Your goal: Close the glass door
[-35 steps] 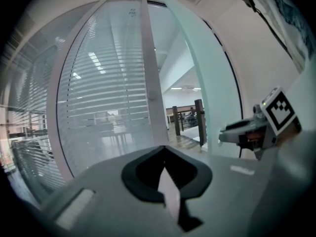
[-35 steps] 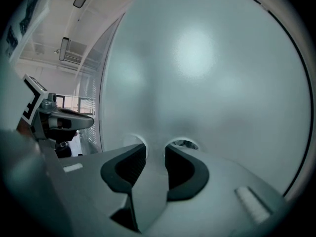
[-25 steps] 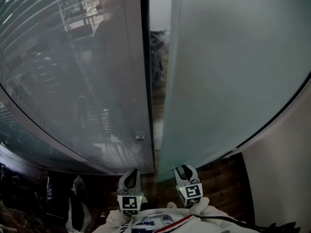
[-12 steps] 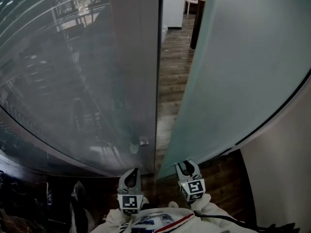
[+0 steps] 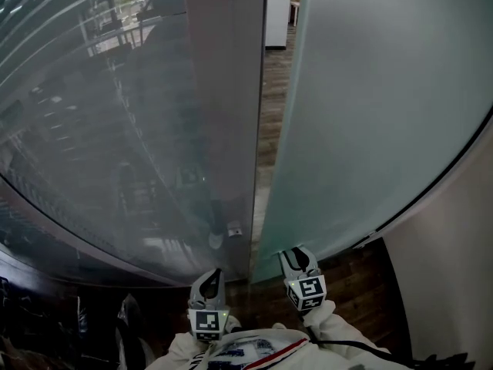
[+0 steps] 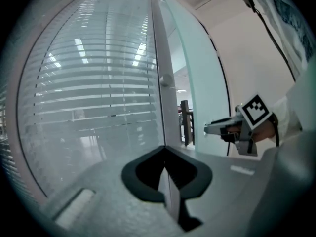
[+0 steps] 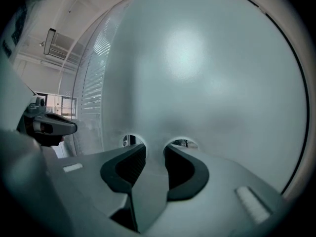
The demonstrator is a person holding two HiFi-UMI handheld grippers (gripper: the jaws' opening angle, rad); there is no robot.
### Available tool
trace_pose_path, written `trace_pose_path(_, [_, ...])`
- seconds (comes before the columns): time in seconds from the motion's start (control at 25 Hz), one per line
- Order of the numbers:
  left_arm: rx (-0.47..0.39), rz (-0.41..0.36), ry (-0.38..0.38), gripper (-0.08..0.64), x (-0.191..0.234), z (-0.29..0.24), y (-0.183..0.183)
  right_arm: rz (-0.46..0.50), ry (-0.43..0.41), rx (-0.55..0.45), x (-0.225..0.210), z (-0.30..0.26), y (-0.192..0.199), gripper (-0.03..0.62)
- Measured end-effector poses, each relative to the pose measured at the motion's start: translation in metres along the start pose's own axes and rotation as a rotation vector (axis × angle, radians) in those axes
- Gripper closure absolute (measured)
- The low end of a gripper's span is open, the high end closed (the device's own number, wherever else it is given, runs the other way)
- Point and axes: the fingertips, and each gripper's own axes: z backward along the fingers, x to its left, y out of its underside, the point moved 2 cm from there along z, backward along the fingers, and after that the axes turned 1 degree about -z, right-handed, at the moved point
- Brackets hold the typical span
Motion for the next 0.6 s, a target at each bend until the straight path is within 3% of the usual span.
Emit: trace_pose_path(0.6, [0.018,-0.023,-0.038,0.558,0.015,0.015,-0.003,0.025,0.012,-0.001,-0.008,-0.035,-0.007,0.465])
